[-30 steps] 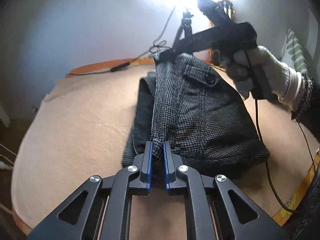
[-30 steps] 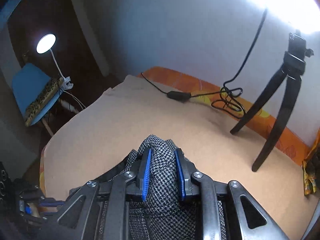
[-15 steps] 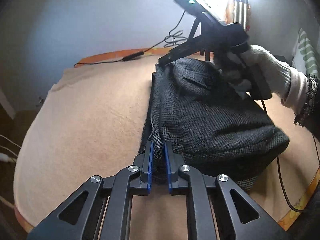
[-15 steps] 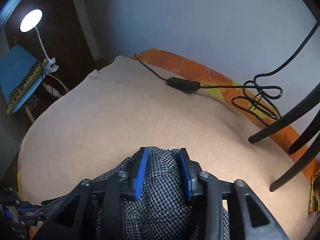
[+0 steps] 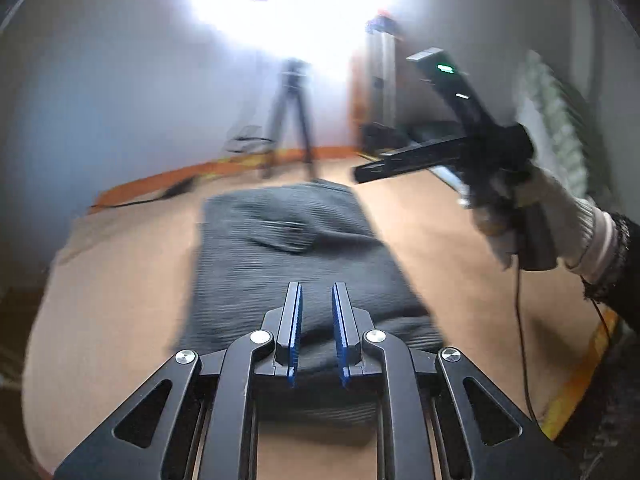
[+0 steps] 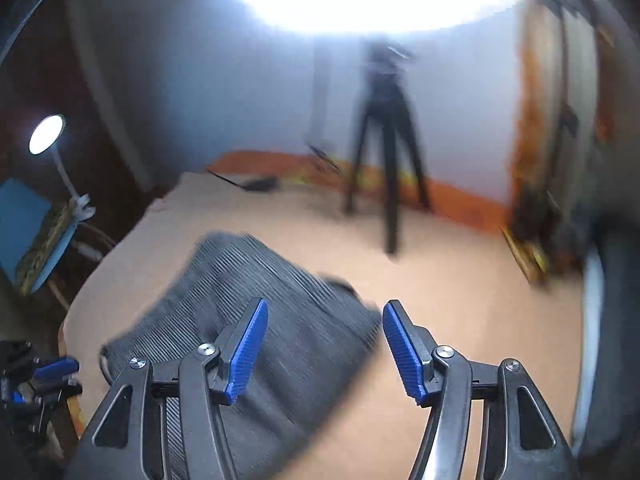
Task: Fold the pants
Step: 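Release the folded trousers and open both tools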
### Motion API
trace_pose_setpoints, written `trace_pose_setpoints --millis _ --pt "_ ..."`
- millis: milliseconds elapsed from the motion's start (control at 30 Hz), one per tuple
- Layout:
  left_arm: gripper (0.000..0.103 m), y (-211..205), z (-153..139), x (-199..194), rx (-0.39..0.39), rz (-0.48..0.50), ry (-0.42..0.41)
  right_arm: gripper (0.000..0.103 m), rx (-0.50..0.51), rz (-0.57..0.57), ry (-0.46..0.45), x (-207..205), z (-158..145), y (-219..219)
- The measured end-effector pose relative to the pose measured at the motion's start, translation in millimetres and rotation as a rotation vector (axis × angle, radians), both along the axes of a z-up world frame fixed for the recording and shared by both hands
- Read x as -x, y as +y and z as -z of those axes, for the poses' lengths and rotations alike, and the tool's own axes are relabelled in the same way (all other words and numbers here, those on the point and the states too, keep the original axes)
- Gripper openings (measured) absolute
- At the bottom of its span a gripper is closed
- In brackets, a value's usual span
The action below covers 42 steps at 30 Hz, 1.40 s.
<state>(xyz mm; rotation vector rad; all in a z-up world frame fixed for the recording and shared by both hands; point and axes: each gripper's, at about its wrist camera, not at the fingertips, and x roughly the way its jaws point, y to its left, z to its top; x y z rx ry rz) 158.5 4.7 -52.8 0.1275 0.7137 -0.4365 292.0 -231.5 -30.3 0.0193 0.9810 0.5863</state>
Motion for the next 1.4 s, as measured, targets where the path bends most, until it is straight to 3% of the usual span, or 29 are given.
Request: trace_pose_setpoints --millis 200,433,467,533,600,700,800,1033,1133,1233,1267,1367,1400 --pt "0.015 -47.4 21.8 -3.5 -0.007 0.156 0.082 0.064 -0.112 0.075 0.201 -20.9 45.1 -20.3" --pt "0.017 -75.8 35.4 3.0 -0.102 0.249 0.094 0.064 -0.238 0.109 0.294 -39.0 73.5 -23.5" --pt "0.017 -77.5 40.3 0.8 -0.105 0.258 0.113 0.06 -0.265 0.114 0.304 -41.4 75.8 -25.4" --pt "0.017 -80.6 51.1 1.7 -0.121 0.28 0.143 0.042 -0.318 0.103 0.326 -43.0 78.5 -26.9" --pt "0.017 -80.7 59.5 3.9 -0.132 0.292 0.159 0.033 -0.314 0.102 0.306 -40.4 74.0 -26.3" --pt "0.017 -80.0 66.3 9.3 -0.127 0.305 0.17 0.024 -0.248 0.077 0.236 -36.7 60.7 -16.2" --pt "0.017 -80.7 68.0 11.2 -0.123 0.306 0.17 0.023 -0.205 0.067 0.22 -41.9 60.8 -6.9" --pt "0.017 -76.9 64.6 26.8 -0.154 0.325 0.144 0.026 -0.2 0.065 0.222 -43.7 58.2 -11.0" --pt "0.017 -68.7 53.3 29.9 -0.129 0.306 0.142 0.044 -0.199 0.084 0.188 -35.6 45.2 -18.4" --pt "0.017 -49.0 34.8 32.1 -0.092 0.258 0.123 0.059 -0.281 0.111 0.206 -26.6 39.9 -36.0" --pt "0.021 -40.1 30.6 32.0 -0.082 0.231 0.113 0.063 -0.289 0.117 0.209 -22.3 40.3 -39.7" --pt "0.049 -5.3 15.6 23.7 -0.002 0.115 0.107 0.063 -0.314 0.107 0.238 -8.8 47.9 -45.3" --pt "0.054 8.8 11.2 18.9 0.028 0.061 0.107 0.064 -0.323 0.108 0.249 -6.1 50.3 -45.6"
